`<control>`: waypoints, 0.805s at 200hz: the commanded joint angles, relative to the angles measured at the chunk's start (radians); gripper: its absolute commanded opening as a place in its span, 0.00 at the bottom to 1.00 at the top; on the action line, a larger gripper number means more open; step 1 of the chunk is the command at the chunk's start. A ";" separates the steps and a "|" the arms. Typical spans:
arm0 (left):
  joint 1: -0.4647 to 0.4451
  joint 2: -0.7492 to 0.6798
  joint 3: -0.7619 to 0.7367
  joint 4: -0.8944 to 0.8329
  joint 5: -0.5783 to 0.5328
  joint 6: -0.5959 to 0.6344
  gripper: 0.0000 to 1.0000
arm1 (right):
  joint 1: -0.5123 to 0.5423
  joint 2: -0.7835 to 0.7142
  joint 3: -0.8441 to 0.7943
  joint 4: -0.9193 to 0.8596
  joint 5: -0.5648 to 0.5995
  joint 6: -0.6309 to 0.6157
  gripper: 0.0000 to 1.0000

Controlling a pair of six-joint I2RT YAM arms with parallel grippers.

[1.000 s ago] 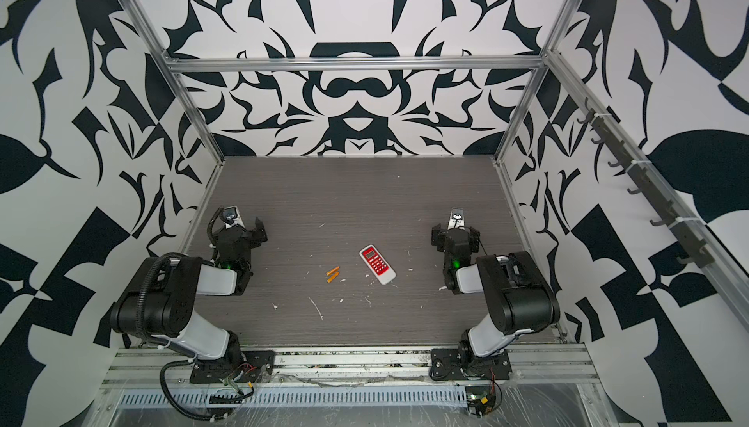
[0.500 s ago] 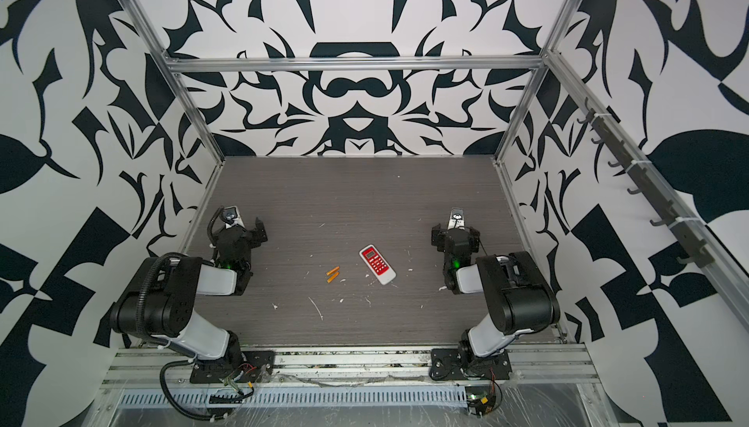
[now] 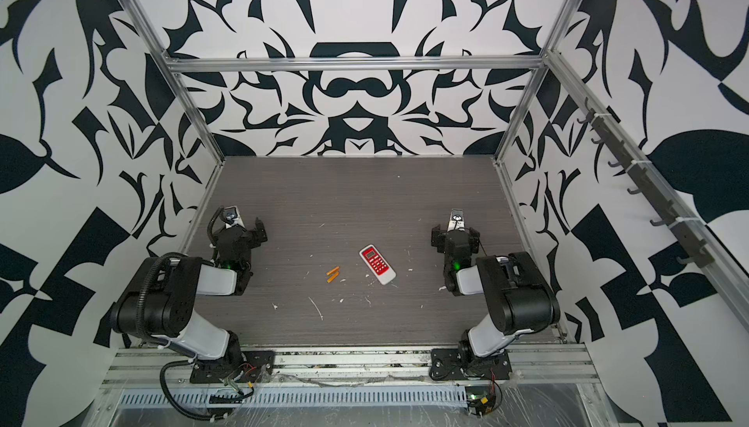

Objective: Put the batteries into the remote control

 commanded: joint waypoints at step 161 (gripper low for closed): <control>-0.056 -0.468 0.152 -0.658 0.056 -0.195 0.99 | 0.034 -0.510 0.122 -0.653 -0.075 0.097 1.00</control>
